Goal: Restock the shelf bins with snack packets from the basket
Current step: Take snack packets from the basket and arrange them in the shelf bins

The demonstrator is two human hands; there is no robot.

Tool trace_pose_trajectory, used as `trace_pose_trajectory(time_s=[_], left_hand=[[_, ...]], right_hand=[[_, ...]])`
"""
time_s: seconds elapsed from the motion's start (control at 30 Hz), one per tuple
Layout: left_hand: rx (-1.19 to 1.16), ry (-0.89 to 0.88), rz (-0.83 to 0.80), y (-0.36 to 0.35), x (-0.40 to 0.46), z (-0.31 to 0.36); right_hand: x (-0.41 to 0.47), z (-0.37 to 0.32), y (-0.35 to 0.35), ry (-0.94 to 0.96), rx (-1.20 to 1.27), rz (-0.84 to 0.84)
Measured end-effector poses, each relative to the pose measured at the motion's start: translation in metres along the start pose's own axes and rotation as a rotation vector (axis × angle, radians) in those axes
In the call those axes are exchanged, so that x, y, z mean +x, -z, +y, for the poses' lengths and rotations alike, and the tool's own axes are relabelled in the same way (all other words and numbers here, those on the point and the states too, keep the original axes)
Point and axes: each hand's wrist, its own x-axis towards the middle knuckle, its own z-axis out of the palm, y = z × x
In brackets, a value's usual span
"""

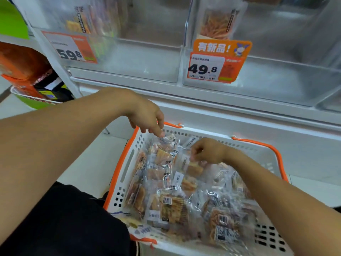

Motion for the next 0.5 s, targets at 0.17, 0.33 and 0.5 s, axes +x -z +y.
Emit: trace_pose_trajectory(time_s=[0.17,0.33,0.5], left_hand=[[-0.219,-0.162,0.138,0.014,-0.016,-0.001],[-0.626,-0.380,0.357,0.039,-0.038,-0.003],[-1.306,-0.464,0.548,0.053,-0.068,-0.038]], right_hand=[[-0.043,-0.067,0.080,0.279,0.166,0.014],[-0.075,-0.125,0.129,0.457,0.515,0.222],[-0.075,-0.130,0.139,0.575,0.916,0.134]])
